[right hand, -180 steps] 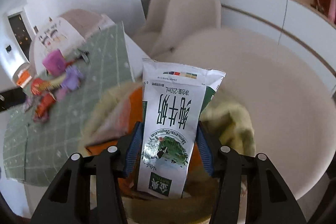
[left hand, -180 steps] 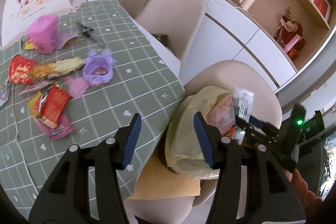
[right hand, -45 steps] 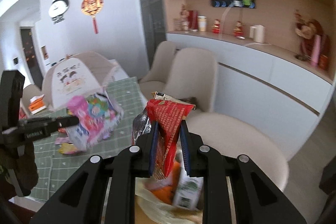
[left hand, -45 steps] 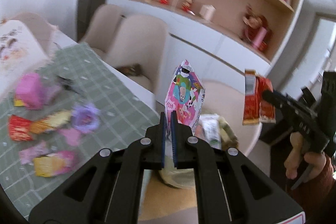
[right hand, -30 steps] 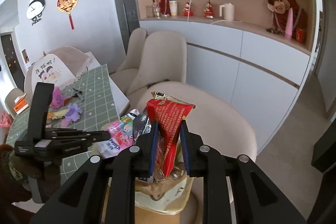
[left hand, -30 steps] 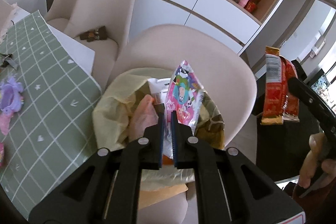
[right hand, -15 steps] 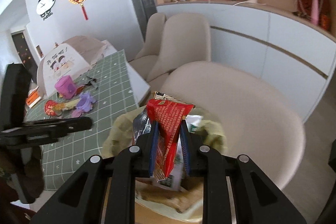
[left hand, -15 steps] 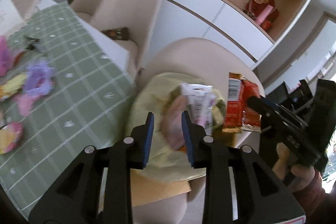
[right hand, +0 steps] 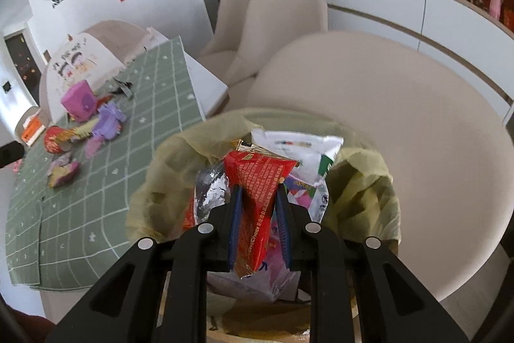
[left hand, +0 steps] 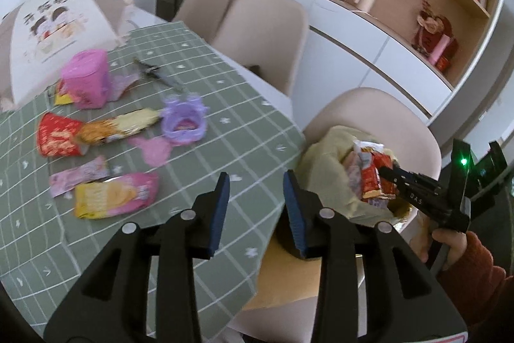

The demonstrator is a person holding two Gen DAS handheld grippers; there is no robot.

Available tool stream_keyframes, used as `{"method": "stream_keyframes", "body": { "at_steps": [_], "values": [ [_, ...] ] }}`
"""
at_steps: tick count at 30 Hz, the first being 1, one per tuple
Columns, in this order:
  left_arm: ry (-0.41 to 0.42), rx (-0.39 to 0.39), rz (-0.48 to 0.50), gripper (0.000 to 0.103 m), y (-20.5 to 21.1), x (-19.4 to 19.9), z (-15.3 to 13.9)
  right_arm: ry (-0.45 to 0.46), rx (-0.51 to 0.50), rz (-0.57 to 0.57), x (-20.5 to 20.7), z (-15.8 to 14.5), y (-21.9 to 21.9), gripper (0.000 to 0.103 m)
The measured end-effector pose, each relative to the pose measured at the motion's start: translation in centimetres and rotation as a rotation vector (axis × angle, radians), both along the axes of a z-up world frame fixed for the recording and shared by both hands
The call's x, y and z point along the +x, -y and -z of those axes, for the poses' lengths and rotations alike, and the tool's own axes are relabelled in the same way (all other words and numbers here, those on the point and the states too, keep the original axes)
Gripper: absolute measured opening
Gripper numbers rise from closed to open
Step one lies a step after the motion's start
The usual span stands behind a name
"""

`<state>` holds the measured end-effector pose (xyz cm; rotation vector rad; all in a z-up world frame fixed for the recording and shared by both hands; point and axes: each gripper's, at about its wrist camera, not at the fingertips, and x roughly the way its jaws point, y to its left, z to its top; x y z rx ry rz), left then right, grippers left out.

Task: Collect trash
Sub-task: 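Carry both wrappers over the bin and open both tools to drop them, then move the left tool to the red paper cup and grasp its rim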

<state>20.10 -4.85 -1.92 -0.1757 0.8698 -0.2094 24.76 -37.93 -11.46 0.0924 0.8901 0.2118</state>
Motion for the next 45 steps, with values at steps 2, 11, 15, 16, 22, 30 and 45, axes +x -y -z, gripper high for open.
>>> {"method": "stream_keyframes", "body": {
  "at_steps": [2,11,15,16,22,30,45],
  "values": [
    [-0.005,-0.008,-0.021,0.033,-1.0,-0.1,0.2,-0.03,-0.013,0.012,0.3,1.0,-0.3,0.021],
    [-0.013,-0.039,-0.096,0.034,-5.1,-0.7,1.1,-0.113,-0.027,0.037,0.9,3.3,-1.1,0.022],
    [-0.028,-0.052,-0.133,0.034,-7.1,-0.8,2.0,-0.105,-0.024,0.062,0.6,2.6,-0.9,0.036],
    [-0.033,-0.054,-0.145,0.034,-7.7,-0.8,2.2,-0.094,-0.025,0.076,0.4,2.3,-1.0,0.037],
    [-0.041,-0.057,-0.189,0.034,-11.4,-1.2,3.6,-0.035,-0.036,0.109,-0.9,-0.1,-1.2,0.046],
    [-0.041,-0.041,-0.283,0.034,-18.4,-2.4,5.8,0.089,-0.033,0.05,-1.9,-4.6,-5.8,0.046],
    [0.052,-0.003,-0.186,0.034,-26.0,2.6,5.3,0.04,0.089,-0.236,-1.9,-4.2,-20.7,0.056]
  ]
}}
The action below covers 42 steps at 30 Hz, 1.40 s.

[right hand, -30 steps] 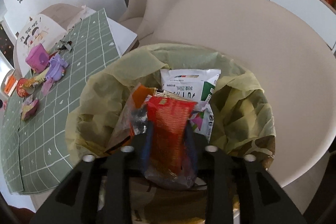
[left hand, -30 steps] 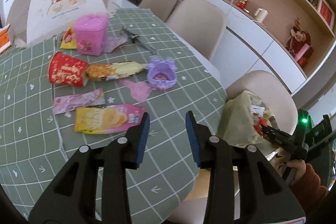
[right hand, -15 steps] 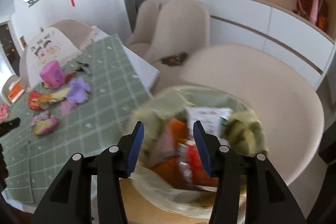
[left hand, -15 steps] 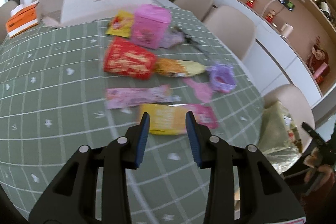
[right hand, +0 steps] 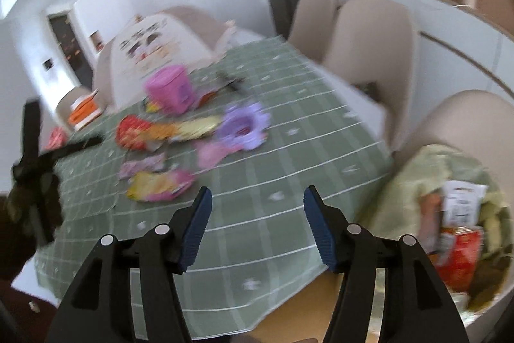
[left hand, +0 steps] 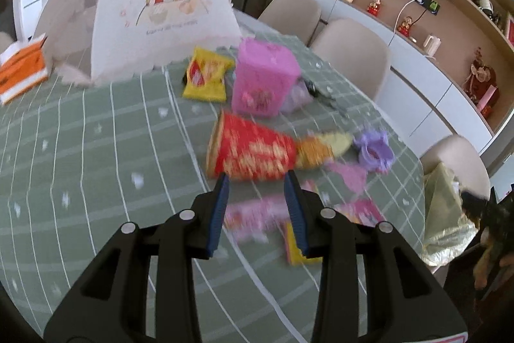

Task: Collect trash
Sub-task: 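Move the left tool to the red paper cup and grasp its rim, then lift the red cup with the left tool while the right tool grasps a pink chip bag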

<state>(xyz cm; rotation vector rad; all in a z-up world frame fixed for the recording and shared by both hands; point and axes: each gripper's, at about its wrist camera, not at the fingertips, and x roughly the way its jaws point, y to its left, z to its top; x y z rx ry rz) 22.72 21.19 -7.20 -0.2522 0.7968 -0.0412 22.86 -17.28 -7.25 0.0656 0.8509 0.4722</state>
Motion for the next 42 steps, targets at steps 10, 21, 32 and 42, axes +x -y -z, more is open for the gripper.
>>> {"method": "stream_keyframes", "body": {
  "at_steps": [10,21,32,42],
  "values": [
    [-0.103,-0.101,-0.01,0.034,-3.1,7.0,2.8,-0.064,-0.03,-0.076,-0.4,2.1,-5.0,0.056],
    [-0.187,-0.201,-0.012,0.028,-0.7,6.6,3.5,-0.064,-0.078,-0.067,-0.6,2.3,-6.0,0.056],
    [-0.133,-0.275,-0.056,0.005,-1.0,3.5,1.7,-0.027,-0.075,-0.101,-1.5,1.1,-5.3,0.056],
    [-0.065,-0.134,-0.124,0.003,-2.3,-1.4,-2.7,-0.021,-0.061,-0.131,-0.1,1.2,-7.5,0.056]
  ]
}}
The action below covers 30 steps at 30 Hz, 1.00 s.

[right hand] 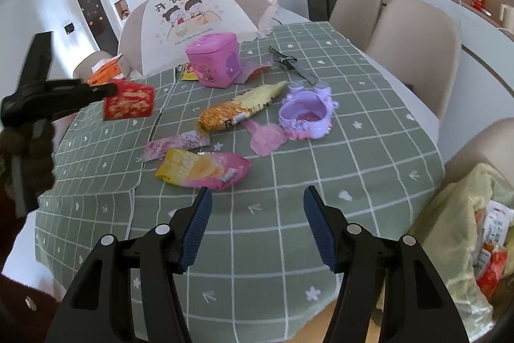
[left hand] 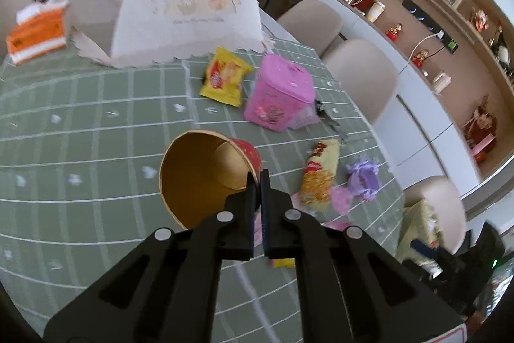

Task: Collect trash
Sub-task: 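Lift the red cup with the left tool while the right tool grasps a pink chip bag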

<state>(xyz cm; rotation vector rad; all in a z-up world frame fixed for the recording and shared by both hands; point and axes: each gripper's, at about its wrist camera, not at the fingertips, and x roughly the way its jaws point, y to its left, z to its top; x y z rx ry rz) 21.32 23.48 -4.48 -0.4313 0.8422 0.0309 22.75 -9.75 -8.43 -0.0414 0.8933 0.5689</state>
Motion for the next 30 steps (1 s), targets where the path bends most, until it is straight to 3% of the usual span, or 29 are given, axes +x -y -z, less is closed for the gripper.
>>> {"method": "stream_keyframes", "body": {
  "at_steps": [3,7,11,16,19,25,30],
  "values": [
    [-0.018,0.022,-0.003,0.003,-0.6,-1.6,-0.1,-0.024,0.008,0.018,1.4,0.5,-1.6,0.056],
    [-0.04,-0.062,0.018,0.003,-1.8,-3.4,0.8,-0.061,0.055,0.046,3.5,0.9,-3.8,0.056],
    [-0.067,-0.079,0.049,0.003,-2.0,-4.5,1.9,-0.056,0.002,0.023,4.6,1.9,-6.9,0.056],
    [-0.094,-0.08,0.078,0.003,-2.8,-5.3,3.1,-0.13,0.003,0.085,4.9,4.9,-6.8,0.056],
    [-0.096,-0.061,0.064,0.003,-3.7,-5.4,3.3,-0.17,-0.001,0.11,4.5,6.6,-6.4,0.057],
    [-0.091,-0.067,0.012,0.004,-5.5,-5.6,3.3,-0.182,0.063,0.073,3.9,6.9,-7.6,0.056],
    [-0.094,-0.064,-0.02,0.004,-6.0,-5.9,3.3,-0.154,0.025,0.076,3.6,7.0,-8.7,0.058]
  ]
}}
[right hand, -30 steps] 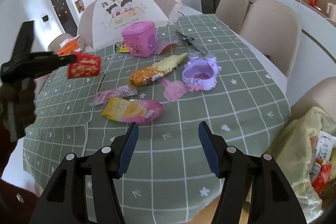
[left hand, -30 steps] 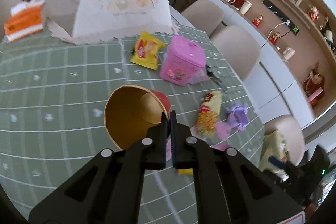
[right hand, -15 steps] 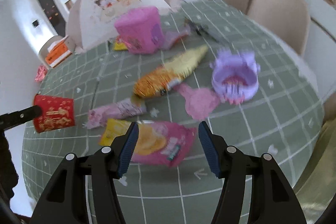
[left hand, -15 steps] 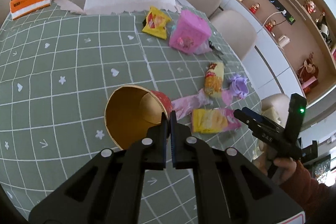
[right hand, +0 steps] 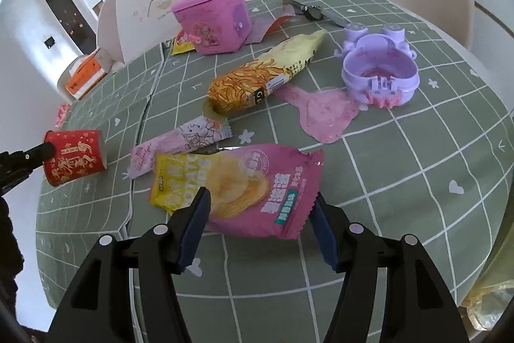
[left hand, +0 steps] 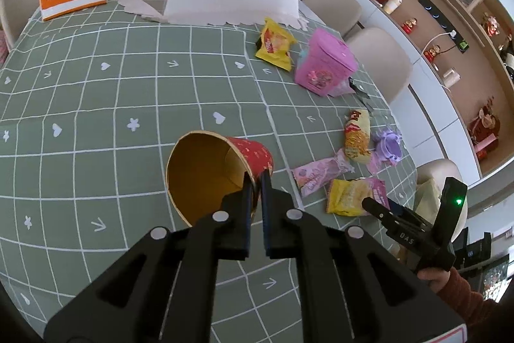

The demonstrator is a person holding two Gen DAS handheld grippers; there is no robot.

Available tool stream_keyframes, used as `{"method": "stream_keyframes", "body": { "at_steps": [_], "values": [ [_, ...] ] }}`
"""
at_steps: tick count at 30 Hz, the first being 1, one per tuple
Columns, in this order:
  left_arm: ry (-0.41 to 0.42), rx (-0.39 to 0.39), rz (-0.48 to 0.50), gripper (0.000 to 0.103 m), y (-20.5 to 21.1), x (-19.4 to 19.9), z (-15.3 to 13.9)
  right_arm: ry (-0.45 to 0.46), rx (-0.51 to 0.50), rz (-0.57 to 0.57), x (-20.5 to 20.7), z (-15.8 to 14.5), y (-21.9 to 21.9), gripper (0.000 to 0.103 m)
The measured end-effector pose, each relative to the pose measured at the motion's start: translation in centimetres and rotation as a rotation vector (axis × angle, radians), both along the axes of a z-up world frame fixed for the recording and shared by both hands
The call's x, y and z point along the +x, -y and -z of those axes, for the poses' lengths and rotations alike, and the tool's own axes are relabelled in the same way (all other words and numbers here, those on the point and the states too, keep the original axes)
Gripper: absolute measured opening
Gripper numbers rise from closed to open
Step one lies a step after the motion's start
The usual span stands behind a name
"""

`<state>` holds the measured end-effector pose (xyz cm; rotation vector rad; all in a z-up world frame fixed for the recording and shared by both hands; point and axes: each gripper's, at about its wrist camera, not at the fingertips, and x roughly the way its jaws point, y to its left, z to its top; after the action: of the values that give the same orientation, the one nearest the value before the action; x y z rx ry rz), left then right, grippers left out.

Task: Collect trash
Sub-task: 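Lift the red cup with the left tool while the right tool grasps a pink chip bag, then carry the red cup and pink chip bag over the yellow-lined bin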

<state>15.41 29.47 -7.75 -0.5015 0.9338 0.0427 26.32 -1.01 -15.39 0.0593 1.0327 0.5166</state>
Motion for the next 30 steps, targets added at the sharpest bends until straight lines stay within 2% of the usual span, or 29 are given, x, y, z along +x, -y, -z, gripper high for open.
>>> {"method": "stream_keyframes", "body": {
  "at_steps": [3,4,5,6,8,12,18,23,30],
  "values": [
    [0.0,0.009,-0.016,0.004,-0.1,-0.3,-0.2,-0.04,0.031,-0.012,0.7,-0.1,0.4,0.058],
    [0.003,0.016,-0.024,0.004,-0.1,-0.4,-0.4,-0.062,0.056,-0.015,0.9,-0.1,0.8,0.048],
    [0.005,0.024,-0.03,0.004,0.0,-0.5,-0.6,-0.081,0.078,-0.024,1.0,-0.1,1.0,0.023],
    [0.007,0.033,-0.034,0.004,0.1,-0.5,-0.8,-0.093,0.096,-0.037,1.0,-0.3,1.1,0.021],
    [0.019,0.065,-0.042,0.003,0.4,-0.7,-1.6,-0.055,0.079,-0.052,0.6,-1.4,1.2,0.012],
    [0.057,0.102,-0.045,0.003,1.3,-0.7,-3.7,0.038,0.078,-0.117,-0.4,-5.5,1.2,0.009],
    [0.134,0.158,-0.012,0.003,4.2,-0.1,-7.4,0.19,0.063,-0.128,-1.1,-12.1,3.8,0.009],
    [0.228,0.196,0.059,0.003,9.1,1.2,-11.3,0.297,0.032,-0.084,-1.6,-16.6,8.8,0.009],
    [0.34,0.199,0.228,0.003,18.9,3.7,-15.2,0.38,-0.01,0.039,-3.1,-20.1,17.9,0.009]
  ]
}}
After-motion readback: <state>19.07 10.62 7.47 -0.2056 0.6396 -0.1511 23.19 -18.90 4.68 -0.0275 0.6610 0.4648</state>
